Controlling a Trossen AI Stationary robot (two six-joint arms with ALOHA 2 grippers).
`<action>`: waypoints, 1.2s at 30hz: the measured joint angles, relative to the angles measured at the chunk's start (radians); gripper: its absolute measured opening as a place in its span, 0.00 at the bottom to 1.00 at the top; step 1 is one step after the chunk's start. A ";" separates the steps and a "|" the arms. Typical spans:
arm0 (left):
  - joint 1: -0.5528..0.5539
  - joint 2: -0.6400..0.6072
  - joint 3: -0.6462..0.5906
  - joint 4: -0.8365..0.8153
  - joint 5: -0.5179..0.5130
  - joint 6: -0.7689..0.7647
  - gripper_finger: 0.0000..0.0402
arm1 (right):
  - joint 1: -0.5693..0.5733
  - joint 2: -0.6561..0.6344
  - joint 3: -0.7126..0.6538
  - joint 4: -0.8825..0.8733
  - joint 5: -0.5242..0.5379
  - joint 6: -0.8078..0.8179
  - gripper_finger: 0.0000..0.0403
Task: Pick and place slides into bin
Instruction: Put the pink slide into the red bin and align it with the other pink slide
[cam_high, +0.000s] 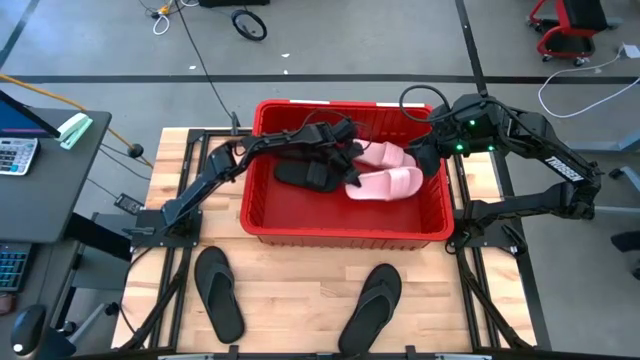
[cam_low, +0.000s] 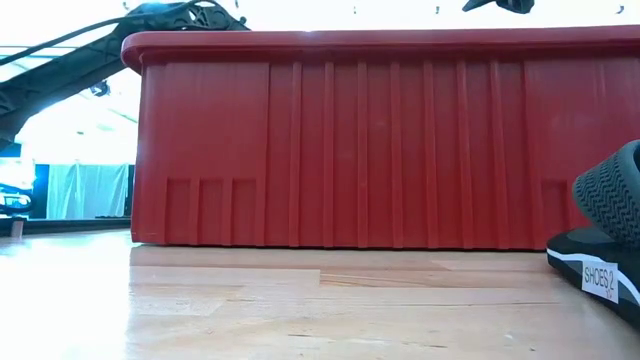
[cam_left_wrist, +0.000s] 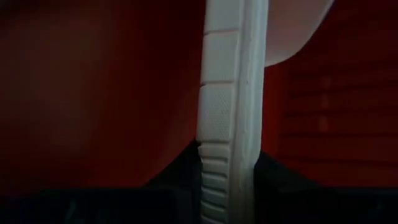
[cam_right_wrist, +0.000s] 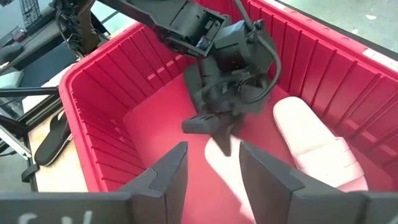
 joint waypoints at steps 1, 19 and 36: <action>0.006 0.000 0.000 -0.002 -0.014 -0.002 0.19 | 0.000 0.000 0.000 0.000 0.000 0.000 0.37; 0.003 0.000 0.001 0.038 -0.232 0.051 0.68 | 0.000 0.000 0.000 0.000 0.000 0.000 0.37; 0.017 0.000 0.000 0.017 -0.086 0.055 0.16 | 0.000 0.000 0.000 0.000 0.000 -0.015 0.37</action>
